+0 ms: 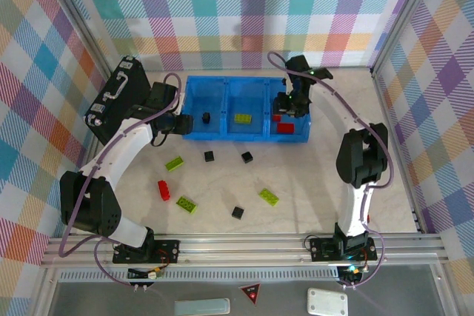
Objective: Sort the legos into containers by color
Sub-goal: Pick up the lego from the center of the table.
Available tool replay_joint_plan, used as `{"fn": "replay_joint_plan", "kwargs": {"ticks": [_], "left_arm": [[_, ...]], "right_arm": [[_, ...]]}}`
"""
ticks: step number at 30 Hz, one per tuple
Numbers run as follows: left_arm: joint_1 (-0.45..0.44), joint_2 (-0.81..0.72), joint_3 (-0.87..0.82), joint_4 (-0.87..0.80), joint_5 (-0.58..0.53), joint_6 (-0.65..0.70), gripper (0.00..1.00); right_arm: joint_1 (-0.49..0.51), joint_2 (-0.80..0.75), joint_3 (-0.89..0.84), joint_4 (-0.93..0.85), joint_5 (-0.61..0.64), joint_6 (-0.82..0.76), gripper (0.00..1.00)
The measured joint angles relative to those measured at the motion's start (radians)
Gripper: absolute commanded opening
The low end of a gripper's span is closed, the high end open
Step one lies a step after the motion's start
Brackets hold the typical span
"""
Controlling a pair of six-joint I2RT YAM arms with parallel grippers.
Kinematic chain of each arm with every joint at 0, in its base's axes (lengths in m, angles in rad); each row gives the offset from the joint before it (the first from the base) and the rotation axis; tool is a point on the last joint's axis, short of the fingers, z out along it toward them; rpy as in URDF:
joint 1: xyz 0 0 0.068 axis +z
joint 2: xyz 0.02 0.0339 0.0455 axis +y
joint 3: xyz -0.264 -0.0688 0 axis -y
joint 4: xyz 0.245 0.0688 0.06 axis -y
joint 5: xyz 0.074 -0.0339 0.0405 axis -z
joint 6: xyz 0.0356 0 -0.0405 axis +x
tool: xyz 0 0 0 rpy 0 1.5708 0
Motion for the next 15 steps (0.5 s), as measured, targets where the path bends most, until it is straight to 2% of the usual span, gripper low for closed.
{"fn": "replay_joint_plan", "kwargs": {"ticks": [15], "left_arm": [[-0.068, 0.098, 0.073, -0.093, 0.044, -0.127, 0.52]], "right_arm": [[0.114, -0.225, -0.305, 0.056, 0.015, 0.038, 0.5]]}}
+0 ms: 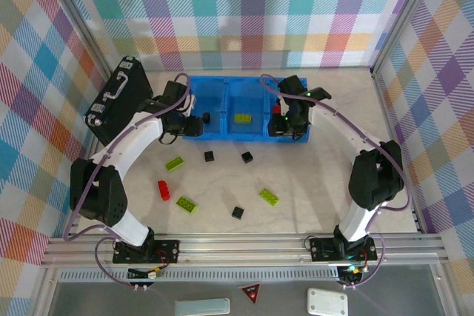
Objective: Sort the legos into containers by color
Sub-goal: Pick up the lego from the center of the table.
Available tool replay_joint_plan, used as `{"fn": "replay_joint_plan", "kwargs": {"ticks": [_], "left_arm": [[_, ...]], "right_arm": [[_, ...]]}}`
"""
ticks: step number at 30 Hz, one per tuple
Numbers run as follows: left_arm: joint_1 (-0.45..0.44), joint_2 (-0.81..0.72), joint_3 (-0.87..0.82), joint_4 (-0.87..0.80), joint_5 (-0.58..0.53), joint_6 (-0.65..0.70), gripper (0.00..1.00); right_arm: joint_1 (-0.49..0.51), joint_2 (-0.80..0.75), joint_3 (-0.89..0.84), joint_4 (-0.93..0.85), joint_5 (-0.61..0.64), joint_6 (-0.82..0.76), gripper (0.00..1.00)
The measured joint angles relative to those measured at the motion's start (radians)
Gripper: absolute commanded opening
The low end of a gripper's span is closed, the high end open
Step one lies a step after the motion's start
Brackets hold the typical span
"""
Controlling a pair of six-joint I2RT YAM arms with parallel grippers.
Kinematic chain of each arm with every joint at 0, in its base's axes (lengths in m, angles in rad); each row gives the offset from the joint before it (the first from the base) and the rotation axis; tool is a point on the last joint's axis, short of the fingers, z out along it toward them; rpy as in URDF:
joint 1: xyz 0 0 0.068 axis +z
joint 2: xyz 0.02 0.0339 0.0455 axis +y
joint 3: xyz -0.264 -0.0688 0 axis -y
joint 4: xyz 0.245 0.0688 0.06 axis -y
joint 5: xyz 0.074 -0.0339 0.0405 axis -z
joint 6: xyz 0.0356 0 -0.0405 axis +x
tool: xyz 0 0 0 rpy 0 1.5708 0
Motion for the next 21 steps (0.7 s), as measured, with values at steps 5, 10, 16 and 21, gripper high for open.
{"fn": "replay_joint_plan", "kwargs": {"ticks": [5, 10, 16, 21], "left_arm": [[-0.041, -0.021, -0.046, -0.022, -0.017, -0.056, 0.52], [-0.076, -0.066, -0.129, -0.025, -0.042, -0.117, 0.52], [-0.125, -0.087, -0.185, -0.019, -0.065, -0.186, 0.52], [-0.152, -0.082, -0.192, 0.002, -0.077, -0.234, 0.52]], "right_arm": [[0.031, -0.056, -0.081, 0.02, 0.0, 0.015, 0.5], [0.051, -0.106, -0.146, 0.034, 0.0, 0.03, 0.5], [0.06, -0.125, -0.203, 0.06, 0.0, 0.042, 0.5], [0.065, -0.132, -0.233, 0.068, 0.0, 0.049, 0.5]]}}
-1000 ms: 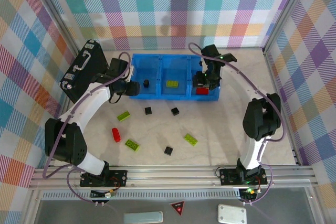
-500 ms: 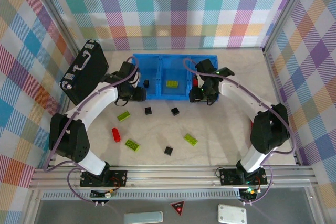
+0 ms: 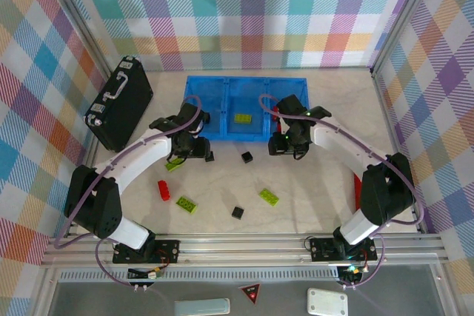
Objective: Sort the legos into containers by color
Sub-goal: Pick up the lego from the center of the table.
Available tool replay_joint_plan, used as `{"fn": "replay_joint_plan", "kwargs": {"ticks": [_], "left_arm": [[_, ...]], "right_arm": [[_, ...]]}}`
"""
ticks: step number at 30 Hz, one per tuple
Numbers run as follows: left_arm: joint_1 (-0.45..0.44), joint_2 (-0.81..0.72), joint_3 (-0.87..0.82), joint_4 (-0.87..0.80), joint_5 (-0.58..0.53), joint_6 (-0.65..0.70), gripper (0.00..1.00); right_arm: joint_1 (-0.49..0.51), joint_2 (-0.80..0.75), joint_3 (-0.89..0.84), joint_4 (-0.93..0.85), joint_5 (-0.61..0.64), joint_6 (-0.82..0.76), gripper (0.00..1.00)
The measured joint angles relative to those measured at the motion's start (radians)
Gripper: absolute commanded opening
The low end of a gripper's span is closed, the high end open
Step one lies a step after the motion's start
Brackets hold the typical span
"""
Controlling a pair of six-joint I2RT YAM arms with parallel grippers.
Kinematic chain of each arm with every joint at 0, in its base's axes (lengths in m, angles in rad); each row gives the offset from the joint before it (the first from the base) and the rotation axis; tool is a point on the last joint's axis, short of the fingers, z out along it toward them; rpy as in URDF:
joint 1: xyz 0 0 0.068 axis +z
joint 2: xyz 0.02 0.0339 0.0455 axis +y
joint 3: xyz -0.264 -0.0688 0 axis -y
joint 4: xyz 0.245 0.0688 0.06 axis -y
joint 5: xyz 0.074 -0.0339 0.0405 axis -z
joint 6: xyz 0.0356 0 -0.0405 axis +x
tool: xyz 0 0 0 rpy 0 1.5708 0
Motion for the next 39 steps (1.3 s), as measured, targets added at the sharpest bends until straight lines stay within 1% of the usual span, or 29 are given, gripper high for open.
{"fn": "replay_joint_plan", "kwargs": {"ticks": [11, 19, 32, 36, 39], "left_arm": [[-0.037, 0.12, 0.0, 0.087, -0.038, -0.106, 0.52], [-0.056, 0.217, 0.003, 0.116, -0.056, -0.162, 0.52], [-0.066, 0.299, 0.018, 0.167, -0.052, -0.188, 0.53], [-0.066, 0.336, 0.028, 0.167, -0.055, -0.188, 0.5], [-0.067, 0.344, 0.041, 0.162, -0.06, -0.188, 0.46]], "right_arm": [[0.008, -0.017, -0.01, 0.005, 0.0, 0.015, 0.5], [0.008, -0.019, -0.014, 0.005, 0.0, 0.014, 0.5], [0.008, -0.019, -0.016, 0.005, 0.001, 0.014, 0.51], [0.008, -0.021, -0.029, 0.002, 0.004, 0.014, 0.51], [0.008, -0.021, -0.035, 0.001, 0.006, 0.014, 0.51]]}}
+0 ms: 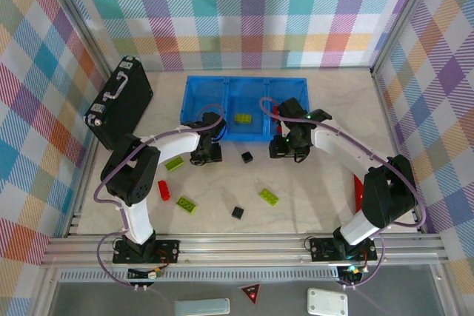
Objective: Sort the legos into containers by color
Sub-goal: Pick up the lego from the center of the table, then place the lego in the container.
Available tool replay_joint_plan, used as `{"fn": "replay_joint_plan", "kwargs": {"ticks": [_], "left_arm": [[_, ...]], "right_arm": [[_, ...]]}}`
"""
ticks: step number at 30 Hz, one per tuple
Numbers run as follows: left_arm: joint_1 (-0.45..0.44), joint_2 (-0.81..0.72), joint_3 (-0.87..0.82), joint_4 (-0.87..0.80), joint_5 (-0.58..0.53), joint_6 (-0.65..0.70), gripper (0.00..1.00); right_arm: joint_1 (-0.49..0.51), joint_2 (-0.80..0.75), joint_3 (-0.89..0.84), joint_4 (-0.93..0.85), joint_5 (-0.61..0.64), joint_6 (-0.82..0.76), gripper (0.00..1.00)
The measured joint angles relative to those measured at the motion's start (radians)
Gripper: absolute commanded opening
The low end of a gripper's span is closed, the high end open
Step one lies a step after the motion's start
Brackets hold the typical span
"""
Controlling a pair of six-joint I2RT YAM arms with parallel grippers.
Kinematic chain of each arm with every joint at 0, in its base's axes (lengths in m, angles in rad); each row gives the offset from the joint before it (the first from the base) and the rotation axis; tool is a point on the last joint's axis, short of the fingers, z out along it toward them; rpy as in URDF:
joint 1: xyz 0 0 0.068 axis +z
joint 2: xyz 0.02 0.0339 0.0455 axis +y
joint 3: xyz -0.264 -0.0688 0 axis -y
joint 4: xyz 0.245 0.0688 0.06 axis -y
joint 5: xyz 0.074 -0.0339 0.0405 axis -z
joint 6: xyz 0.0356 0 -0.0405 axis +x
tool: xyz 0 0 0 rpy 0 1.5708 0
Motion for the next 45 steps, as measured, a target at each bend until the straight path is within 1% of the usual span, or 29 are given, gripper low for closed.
{"fn": "replay_joint_plan", "kwargs": {"ticks": [8, 11, 23, 34, 39, 45], "left_arm": [[-0.001, 0.008, 0.014, 0.003, -0.002, 0.005, 0.36], [-0.001, 0.007, 0.014, 0.003, -0.003, 0.005, 0.34], [-0.001, -0.009, 0.015, -0.005, -0.003, 0.028, 0.34], [0.007, -0.099, 0.015, -0.035, -0.003, 0.057, 0.34], [0.03, -0.142, 0.013, -0.055, -0.003, 0.084, 0.34], [0.084, -0.173, 0.013, -0.058, -0.002, 0.134, 0.34]], "right_arm": [[0.0, 0.0, -0.004, 0.0, 0.002, 0.0, 0.51], [0.0, 0.0, -0.004, 0.0, 0.002, 0.0, 0.51], [0.001, -0.011, -0.02, -0.006, 0.005, 0.0, 0.5], [0.008, -0.026, -0.034, -0.02, 0.013, 0.004, 0.51], [0.023, -0.034, -0.039, -0.03, 0.018, 0.013, 0.51], [0.042, -0.037, -0.042, -0.047, 0.032, 0.031, 0.51]]}}
